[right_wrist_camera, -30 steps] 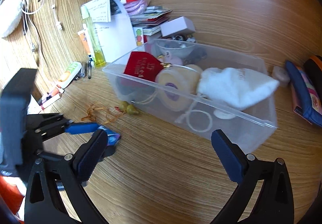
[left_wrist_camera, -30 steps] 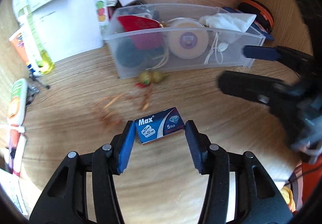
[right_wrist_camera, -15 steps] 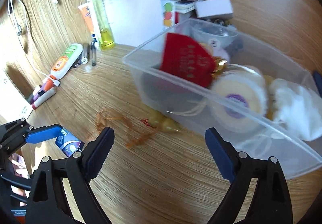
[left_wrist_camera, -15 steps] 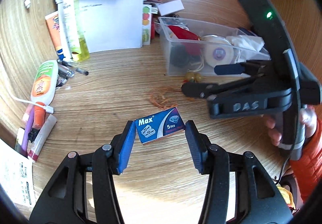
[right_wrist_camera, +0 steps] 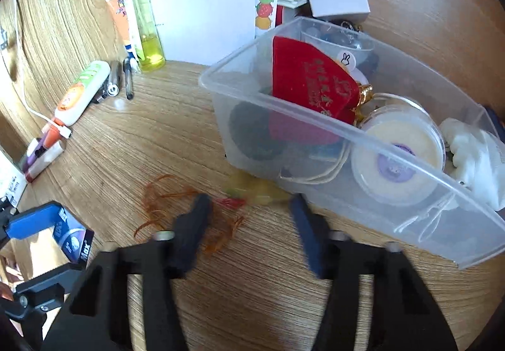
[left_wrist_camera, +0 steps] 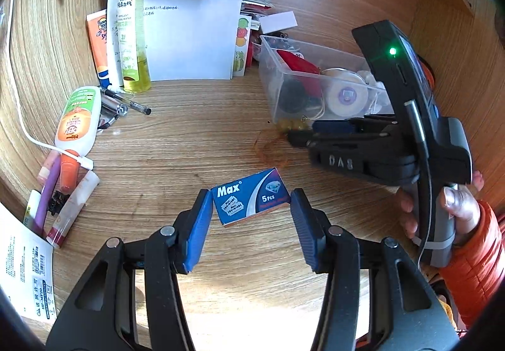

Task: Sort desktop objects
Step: 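Lift the blade box with the left tool while the right tool grasps the gourd charm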

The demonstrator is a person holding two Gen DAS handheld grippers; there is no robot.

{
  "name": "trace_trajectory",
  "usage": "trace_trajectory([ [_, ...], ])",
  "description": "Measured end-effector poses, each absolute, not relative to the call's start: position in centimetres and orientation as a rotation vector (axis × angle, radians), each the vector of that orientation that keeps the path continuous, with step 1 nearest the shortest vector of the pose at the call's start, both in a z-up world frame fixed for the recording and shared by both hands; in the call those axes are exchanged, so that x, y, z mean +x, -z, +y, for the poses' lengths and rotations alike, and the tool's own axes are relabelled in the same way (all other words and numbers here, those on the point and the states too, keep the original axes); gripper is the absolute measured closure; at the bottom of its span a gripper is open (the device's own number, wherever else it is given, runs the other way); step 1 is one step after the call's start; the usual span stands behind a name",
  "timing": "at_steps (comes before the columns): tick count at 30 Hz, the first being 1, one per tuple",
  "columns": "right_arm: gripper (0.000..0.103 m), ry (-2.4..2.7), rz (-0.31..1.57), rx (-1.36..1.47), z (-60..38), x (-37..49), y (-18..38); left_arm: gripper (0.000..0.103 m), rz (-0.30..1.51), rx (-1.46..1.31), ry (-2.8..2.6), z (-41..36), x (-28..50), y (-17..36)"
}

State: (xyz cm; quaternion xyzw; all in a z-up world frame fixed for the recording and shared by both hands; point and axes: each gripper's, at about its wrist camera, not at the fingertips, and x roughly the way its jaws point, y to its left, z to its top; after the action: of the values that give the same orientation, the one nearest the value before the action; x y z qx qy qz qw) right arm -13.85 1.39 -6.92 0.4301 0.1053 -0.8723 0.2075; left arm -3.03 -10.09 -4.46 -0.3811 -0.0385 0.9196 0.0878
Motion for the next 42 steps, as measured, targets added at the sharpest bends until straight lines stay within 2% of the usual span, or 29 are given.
trace_trajectory([
  [2,0.079,2.435,0.274,1.198,1.6,-14.0,6.9,0.053,-0.105,-1.133,-2.735,-9.9,-2.9,4.5],
  [5,0.081,2.43,0.259,1.189,2.0,-14.1,6.9,0.053,-0.105,-1.129,-2.732,-9.9,-3.0,4.4],
  [7,0.086,2.425,0.251,1.186,2.2,-14.1,6.9,0.053,-0.111,-1.122,-2.733,-9.9,-3.0,4.2],
  [8,0.097,2.416,0.241,1.183,2.4,-14.0,6.9,0.053,-0.114,-1.119,-2.733,-9.9,-3.0,4.1],
  [28,0.097,2.431,0.253,1.092,9.8,-9.1,4.9,0.053,-0.074,-1.076,-2.69,-6.6,-4.3,2.4],
  [29,0.094,2.421,0.258,1.109,9.8,-9.2,5.1,0.053,-0.071,-1.077,-2.689,-6.4,-4.3,2.3],
  [31,0.079,2.399,0.264,1.152,9.9,-9.3,5.6,0.053,-0.065,-1.078,-2.685,-6.0,-4.2,2.3],
  [33,0.051,2.398,0.286,1.137,9.5,-9.1,5.8,0.053,-0.06,-1.078,-2.683,-5.7,-4.1,2.2],
  [34,0.046,2.4,0.298,1.13,9.4,-9.0,5.9,0.053,-0.055,-1.078,-2.684,-5.6,-4.1,2.2],
  [40,0.046,2.398,0.393,1.088,7.4,-9.6,6.3,0.053,-0.049,-1.08,-2.695,-5.6,-4.2,2.1],
  [41,0.048,2.393,0.416,1.095,7.1,-9.9,6.5,0.053,-0.053,-1.076,-2.697,-5.7,-4.3,2.0],
  [42,0.057,2.39,0.427,1.098,6.8,-10.0,6.6,0.053,-0.056,-1.071,-2.699,-5.8,-4.4,1.8],
])
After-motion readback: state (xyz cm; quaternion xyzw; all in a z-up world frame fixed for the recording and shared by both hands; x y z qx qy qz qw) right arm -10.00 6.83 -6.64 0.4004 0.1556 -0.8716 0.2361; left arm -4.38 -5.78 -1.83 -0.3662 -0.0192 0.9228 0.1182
